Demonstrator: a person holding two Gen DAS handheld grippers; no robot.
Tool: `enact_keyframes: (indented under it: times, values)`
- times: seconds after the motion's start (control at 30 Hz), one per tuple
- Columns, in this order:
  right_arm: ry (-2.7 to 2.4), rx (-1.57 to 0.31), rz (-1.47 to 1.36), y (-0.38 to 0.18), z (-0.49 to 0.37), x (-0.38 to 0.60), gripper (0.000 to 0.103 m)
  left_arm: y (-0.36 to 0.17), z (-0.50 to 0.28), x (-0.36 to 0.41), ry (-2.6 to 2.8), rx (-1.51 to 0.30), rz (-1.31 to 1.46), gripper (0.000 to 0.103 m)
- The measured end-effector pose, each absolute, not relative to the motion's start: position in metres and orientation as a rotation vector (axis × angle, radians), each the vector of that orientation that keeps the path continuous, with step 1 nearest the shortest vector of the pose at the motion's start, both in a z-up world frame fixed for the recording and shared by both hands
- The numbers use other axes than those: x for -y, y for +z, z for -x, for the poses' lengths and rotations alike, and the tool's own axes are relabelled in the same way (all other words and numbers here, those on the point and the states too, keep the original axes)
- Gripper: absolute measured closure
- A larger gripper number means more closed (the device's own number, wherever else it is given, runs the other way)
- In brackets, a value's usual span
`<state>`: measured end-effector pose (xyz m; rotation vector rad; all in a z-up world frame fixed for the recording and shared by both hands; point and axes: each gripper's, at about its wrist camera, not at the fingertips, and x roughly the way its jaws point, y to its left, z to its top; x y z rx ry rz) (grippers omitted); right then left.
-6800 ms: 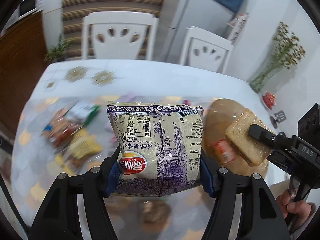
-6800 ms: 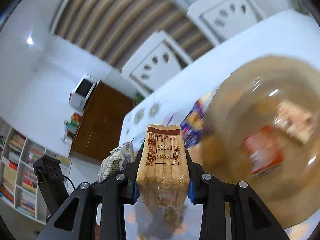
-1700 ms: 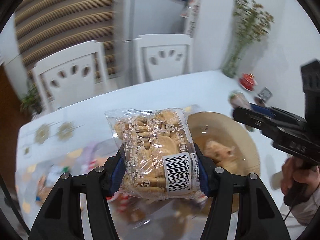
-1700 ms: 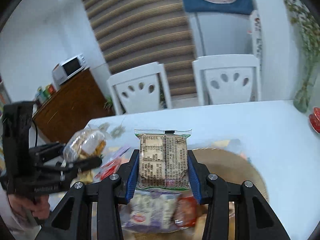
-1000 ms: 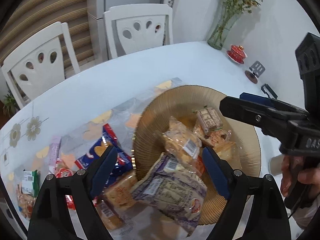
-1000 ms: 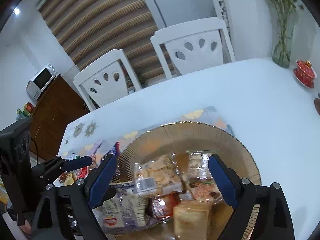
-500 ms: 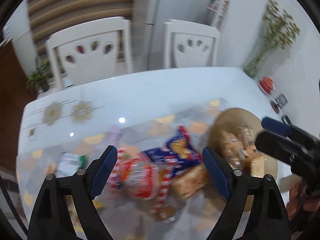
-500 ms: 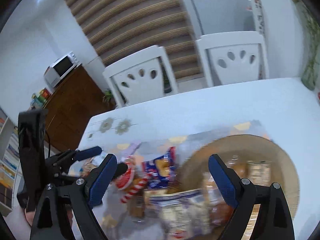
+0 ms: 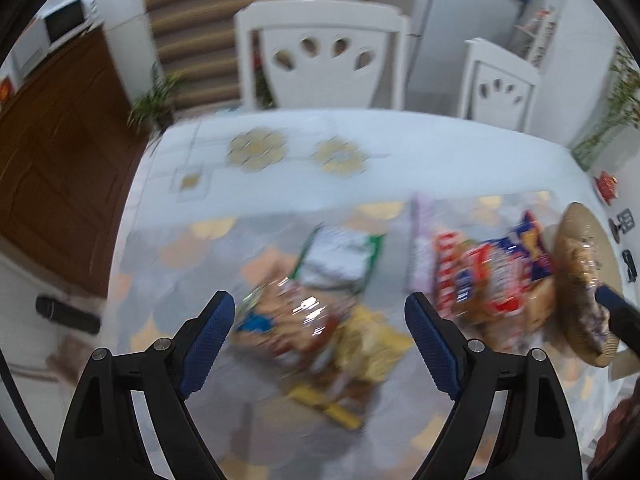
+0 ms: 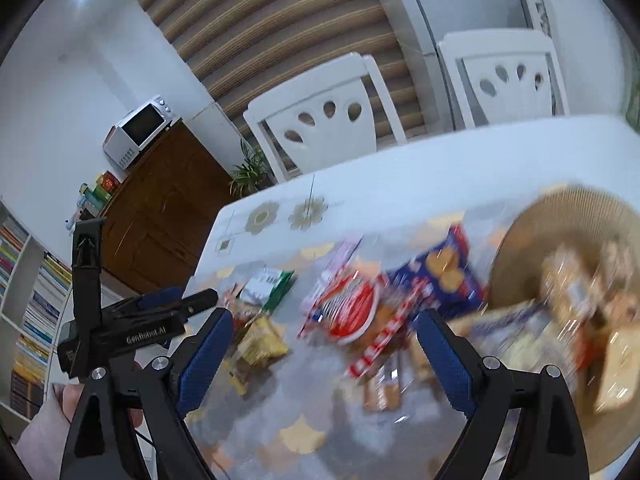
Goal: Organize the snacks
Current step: 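Move both open tools back to the snacks on the table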
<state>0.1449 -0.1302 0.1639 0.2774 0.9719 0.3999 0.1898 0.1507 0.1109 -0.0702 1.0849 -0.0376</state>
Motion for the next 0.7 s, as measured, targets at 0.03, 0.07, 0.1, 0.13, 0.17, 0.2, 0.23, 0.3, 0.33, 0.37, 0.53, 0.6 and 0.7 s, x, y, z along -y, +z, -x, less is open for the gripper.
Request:
enact_keyframes:
  times: [0.03,0.07,0.1,0.13,0.17,0.2,0.23,0.3,0.33,0.37,0.53,0.6,0.7]
  values:
    - [0.397,-0.985,-0.291,0.155,-0.141,0.127,0.010,0.106,-0.189,-0.157,-0.026,-1.102,0.086,0.017]
    - [0.401,-0.998,-0.306,0.147,-0.137,0.124,0.010,0.100,-0.188,-0.164,-0.018,-1.116,0.107,0.017]
    - [0.402,-1.010,-0.319,0.140,-0.133,0.123,0.010,0.094,-0.187,-0.171,-0.016,-1.125,0.132,0.017]
    - [0.392,-1.025,-0.333,0.131,-0.128,0.121,0.010,0.089,-0.185,-0.175,-0.013,-1.133,0.154,0.017]
    - [0.376,-1.039,-0.347,0.121,-0.123,0.121,0.010,0.083,-0.184,-0.180,-0.009,-1.143,0.176,0.017]
    - [0.359,-1.056,-0.363,0.112,-0.119,0.121,0.010,0.079,-0.183,-0.183,-0.009,-1.146,0.187,0.017]
    - [0.350,-1.068,-0.373,0.105,-0.117,0.121,0.010,0.075,-0.183,-0.185,-0.009,-1.150,0.191,0.017]
    - [0.329,-1.108,-0.363,0.089,-0.118,0.120,0.010,0.068,-0.184,-0.186,-0.015,-1.158,0.186,0.017]
    - [0.319,-1.130,-0.350,0.083,-0.121,0.119,0.010,0.065,-0.186,-0.185,-0.022,-1.163,0.180,0.017]
    - [0.309,-1.142,-0.339,0.078,-0.123,0.119,0.010,0.062,-0.188,-0.183,-0.028,-1.167,0.171,0.017]
    - [0.224,-1.157,-0.251,0.058,-0.137,0.121,0.010,0.046,-0.200,-0.177,-0.069,-1.180,0.159,0.017]
    - [0.191,-1.178,-0.198,0.051,-0.141,0.121,0.010,0.039,-0.205,-0.176,-0.072,-1.188,0.157,0.017]
    - [0.192,-1.129,-0.143,0.046,-0.144,0.118,0.000,0.026,-0.213,-0.172,-0.104,-1.191,0.146,0.013]
